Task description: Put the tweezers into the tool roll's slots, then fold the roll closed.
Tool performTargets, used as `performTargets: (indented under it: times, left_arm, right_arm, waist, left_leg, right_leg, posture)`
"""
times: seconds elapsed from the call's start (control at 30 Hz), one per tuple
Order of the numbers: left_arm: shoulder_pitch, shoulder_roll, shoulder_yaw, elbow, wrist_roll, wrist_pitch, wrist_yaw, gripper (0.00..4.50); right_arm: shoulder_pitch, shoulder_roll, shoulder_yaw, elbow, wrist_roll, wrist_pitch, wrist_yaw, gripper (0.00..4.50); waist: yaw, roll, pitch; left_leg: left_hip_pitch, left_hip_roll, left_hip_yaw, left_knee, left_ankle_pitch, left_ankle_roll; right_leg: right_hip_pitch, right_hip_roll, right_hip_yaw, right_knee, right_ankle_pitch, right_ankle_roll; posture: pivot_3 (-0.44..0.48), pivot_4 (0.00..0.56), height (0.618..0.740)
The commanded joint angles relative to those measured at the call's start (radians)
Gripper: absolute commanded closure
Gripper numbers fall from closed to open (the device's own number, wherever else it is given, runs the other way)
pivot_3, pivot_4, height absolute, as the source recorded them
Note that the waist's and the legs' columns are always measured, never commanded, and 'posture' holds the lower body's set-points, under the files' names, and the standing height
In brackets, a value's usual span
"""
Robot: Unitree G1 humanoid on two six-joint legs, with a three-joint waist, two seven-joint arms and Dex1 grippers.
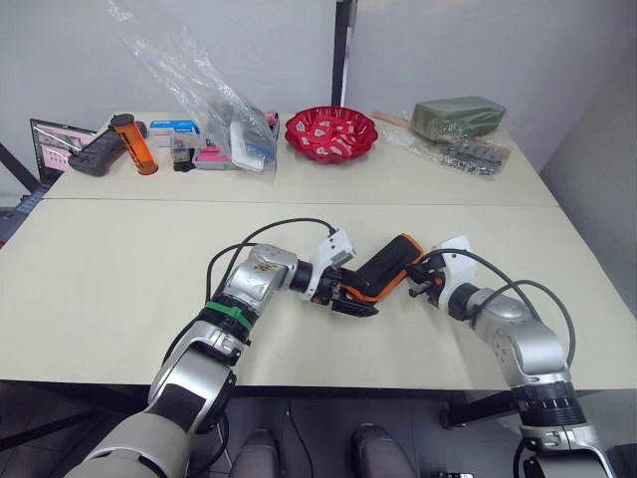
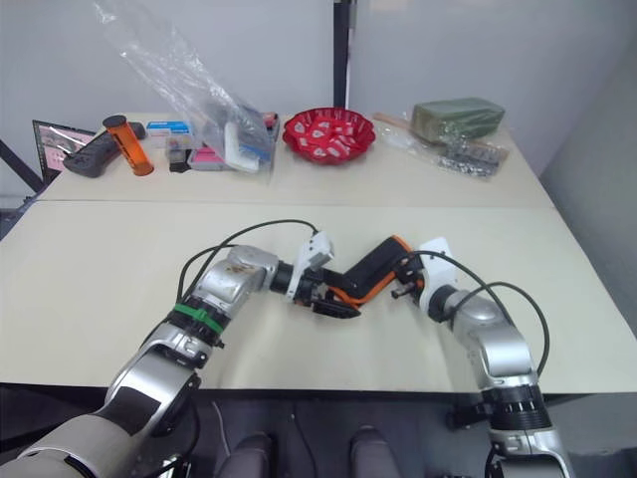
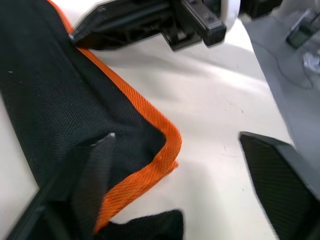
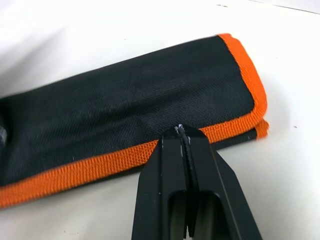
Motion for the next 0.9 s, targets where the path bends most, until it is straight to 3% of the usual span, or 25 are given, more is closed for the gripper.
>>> performTargets:
  times: [0.03, 0.1, 0.13, 0.57, 0.9]
  left_arm:
    - [-0.065, -0.022, 0.081, -0.016, -0.082, -0.014, -0.037, 0.05]
    - [-0.079, -0.033, 0.099, -0.015, -0.101, -0.008, -0.052, 0.05]
    - [-0.09, -0.042, 0.111, 0.006, -0.1, -0.016, -0.033, 0.3]
    - [-0.08, -0.135, 0.047, 0.284, 0.081, -0.302, 0.075, 4.48]
    - [-0.034, -0.134, 0.019, 0.462, 0.191, -0.412, 0.145, 4.48]
  right_arm:
    - [0.019, 0.008, -0.005, -0.002, -0.009, 0.015, 0.001, 4.5]
    - [0.022, 0.012, -0.006, -0.005, -0.009, 0.019, 0.002, 4.5]
    - [0.022, 0.014, -0.004, -0.005, -0.011, 0.02, 0.003, 4.5]
    - [0.022, 0.021, -0.008, -0.028, -0.02, 0.03, 0.0, 4.5]
    - [-0.022, 0.061, -0.067, -0.109, 0.034, -0.073, 0.027, 4.5]
  waist:
    - [0.001, 0.0, 0.0]
    - [0.002, 0.0, 0.0]
    - [0.002, 0.0, 0.0]
    - [-0.001, 0.0, 0.0]
    - [-0.001, 0.0, 0.0]
  left_leg:
    - [0.0, 0.0, 0.0, 0.0, 0.0, 0.0]
    - [-0.001, 0.0, 0.0, 0.0, 0.0, 0.0]
    - [-0.001, 0.0, 0.0, 0.0, 0.0, 0.0]
    - [-0.001, 0.0, 0.0, -0.001, 0.0, 0.0]
    - [0.0, 0.0, 0.0, -0.001, 0.0, 0.0]
  right_leg:
    - [0.0, 0.0, 0.0, 0.0, 0.0, 0.0]
    - [0.0, 0.0, 0.0, -0.001, 0.0, 0.0]
    - [0.0, 0.0, 0.0, -0.001, 0.001, -0.001]
    - [0.0, 0.0, 0.0, -0.001, 0.001, -0.001]
    - [0.0, 0.0, 0.0, 0.0, 0.0, -0.001]
  posture:
    - [0.0, 0.15, 0.735]
    - [0.0, 0.15, 0.735]
    - [0.0, 0.15, 0.735]
    - [0.0, 0.15, 0.735]
    - [0.0, 0.15, 0.735]
